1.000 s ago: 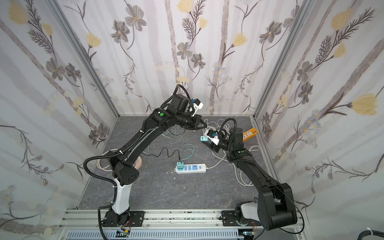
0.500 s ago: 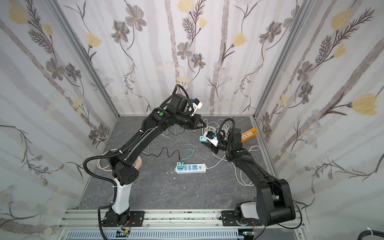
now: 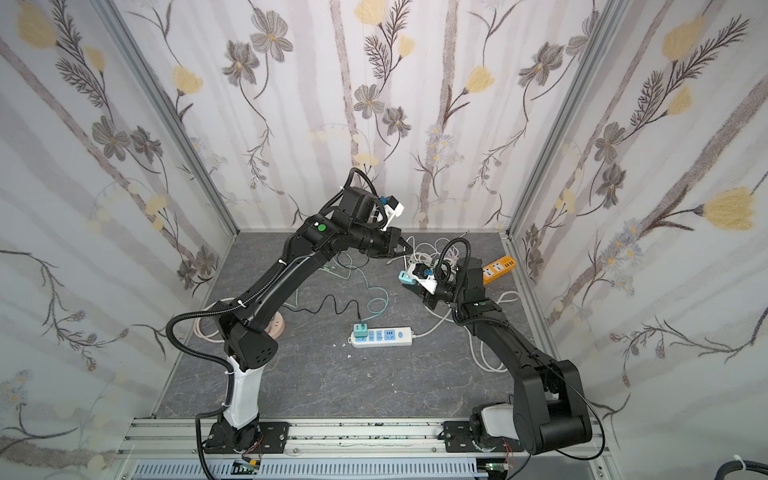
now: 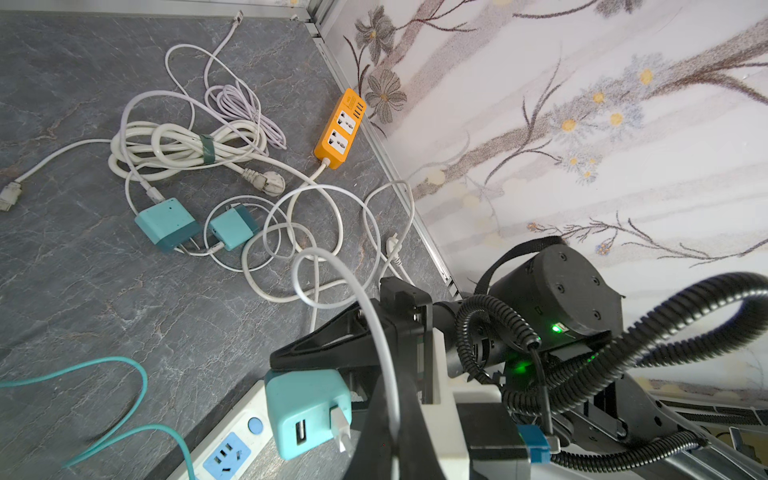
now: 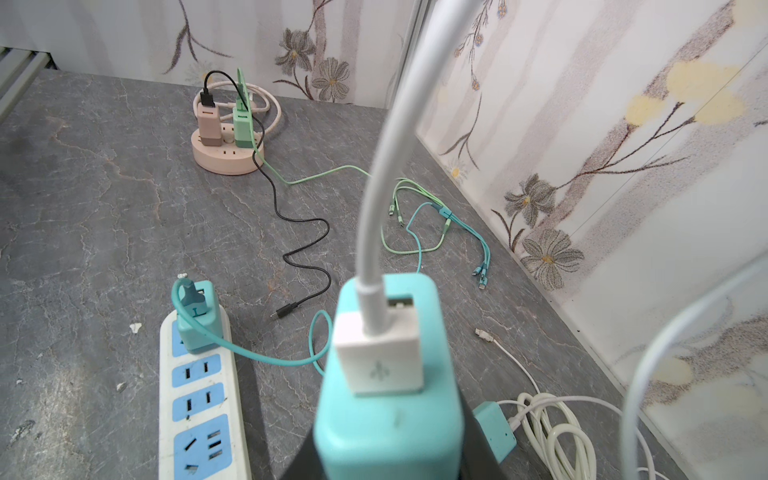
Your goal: Insert the plug
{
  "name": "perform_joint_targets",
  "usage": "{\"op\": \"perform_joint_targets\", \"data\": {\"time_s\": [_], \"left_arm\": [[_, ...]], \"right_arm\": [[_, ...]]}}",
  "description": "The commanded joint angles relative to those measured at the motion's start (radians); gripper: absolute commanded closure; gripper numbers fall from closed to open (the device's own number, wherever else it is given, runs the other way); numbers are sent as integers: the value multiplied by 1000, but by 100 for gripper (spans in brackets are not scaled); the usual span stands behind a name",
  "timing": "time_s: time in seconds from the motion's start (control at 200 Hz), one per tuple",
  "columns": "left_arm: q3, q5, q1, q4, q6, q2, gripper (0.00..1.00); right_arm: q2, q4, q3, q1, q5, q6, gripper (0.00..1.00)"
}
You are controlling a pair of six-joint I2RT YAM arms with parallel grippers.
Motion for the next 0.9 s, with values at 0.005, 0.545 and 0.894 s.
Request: {"op": "perform_joint_targets", "data": {"time_s": [0.005,0.545,0.894], "left_arm": [[3,40,6,-8,58,-8,66],[-815,-107,-28,283,1064,-551,0],[-743,126,-14,170,1184,-509,17]], "right_arm": [[-24,-38,13,0,-34,12,93],[-122,-716,223,-6,-156,39,100],[-70,-1076,409,97,-91,-138,100]]}}
